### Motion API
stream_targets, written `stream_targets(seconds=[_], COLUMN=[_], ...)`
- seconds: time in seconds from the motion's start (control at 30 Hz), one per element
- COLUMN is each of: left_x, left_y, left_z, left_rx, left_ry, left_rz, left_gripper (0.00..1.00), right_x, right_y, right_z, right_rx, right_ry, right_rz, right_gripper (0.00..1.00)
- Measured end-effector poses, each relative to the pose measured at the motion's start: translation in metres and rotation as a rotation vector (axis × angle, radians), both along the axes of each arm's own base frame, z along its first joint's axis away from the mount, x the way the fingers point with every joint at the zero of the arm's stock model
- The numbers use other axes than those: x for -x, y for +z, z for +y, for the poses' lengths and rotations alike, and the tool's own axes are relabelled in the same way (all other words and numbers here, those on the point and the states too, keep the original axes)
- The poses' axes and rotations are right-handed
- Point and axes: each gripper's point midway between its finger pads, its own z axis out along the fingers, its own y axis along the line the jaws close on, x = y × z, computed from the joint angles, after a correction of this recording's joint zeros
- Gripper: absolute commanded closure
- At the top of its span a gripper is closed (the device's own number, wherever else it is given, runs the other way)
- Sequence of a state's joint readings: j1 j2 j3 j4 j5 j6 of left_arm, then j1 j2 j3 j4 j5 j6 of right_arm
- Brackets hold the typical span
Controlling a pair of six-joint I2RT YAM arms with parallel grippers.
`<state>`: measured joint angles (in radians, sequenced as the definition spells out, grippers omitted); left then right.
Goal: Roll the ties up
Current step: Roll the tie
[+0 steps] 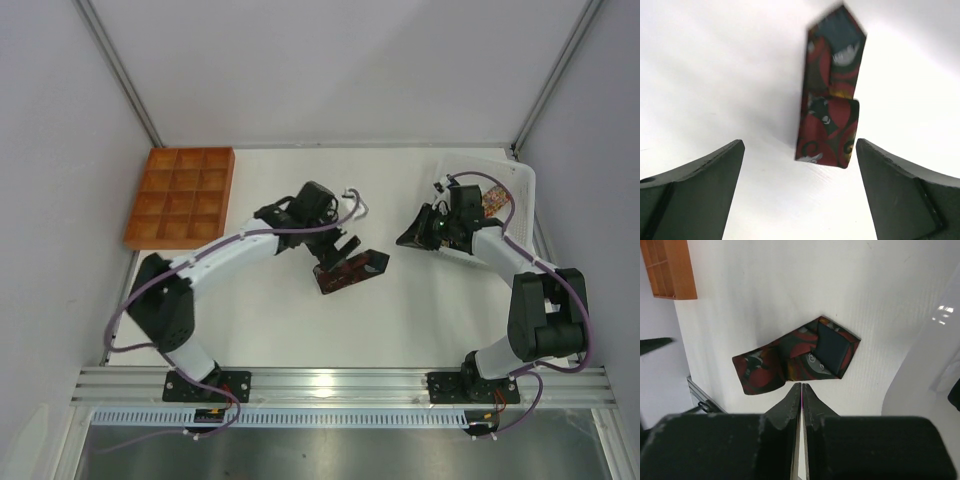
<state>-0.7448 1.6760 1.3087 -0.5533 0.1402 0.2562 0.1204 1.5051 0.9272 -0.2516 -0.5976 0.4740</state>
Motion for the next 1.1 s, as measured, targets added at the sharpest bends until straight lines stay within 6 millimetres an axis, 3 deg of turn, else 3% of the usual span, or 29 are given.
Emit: stream_targets(seconds=[0.13,0.2,0.33,0.43,0.57,0.7,0.77,0.97,1.1], left_x=[-0.005,0.001,0.018,0.036,0.051,0.051,0.046,0.034,0.030], left_y=[0.080,0.115,0.139,0.125,0.079,0.049,0.041,0.019,0.004], left_z=[0.013,0.026,0.052,0.058,0.063,0.070,0.072,0.060,0.054], left_rx=[0.202,0.331,0.500,0.569,0.552,0.537,0.562,0.617,0.612], left_ry=[0.109,0.208,0.376,0.460,0.560,0.653,0.694,0.757,0.783], left_rz=[-0.124,-0.139,-0.089,0.004,0.160,0.269,0.302,0.425,0.491], left_gripper=[0.00,0.00,0.05,0.08,0.17,0.08,0.02,0.00,0.01], right_x=[0.007,0.011,0.020,0.030,0.033,0.021,0.015,0.018,0.024], right_y=[-0.002,0.000,-0.001,0.000,0.019,0.034,0.030,-0.003,-0.016], right_z=[0.009,0.025,0.061,0.084,0.106,0.120,0.125,0.131,0.133], right_rx=[0.034,0.048,0.060,0.078,0.049,0.009,0.001,0.008,0.014], right_ry=[0.038,0.092,0.211,0.274,0.319,0.347,0.356,0.383,0.397], right_rz=[0.010,0.001,-0.010,-0.009,-0.034,-0.013,0.005,0.143,0.203], right_gripper=[0.86,0.83,0.79,0.80,0.88,0.93,0.93,0.95,0.96])
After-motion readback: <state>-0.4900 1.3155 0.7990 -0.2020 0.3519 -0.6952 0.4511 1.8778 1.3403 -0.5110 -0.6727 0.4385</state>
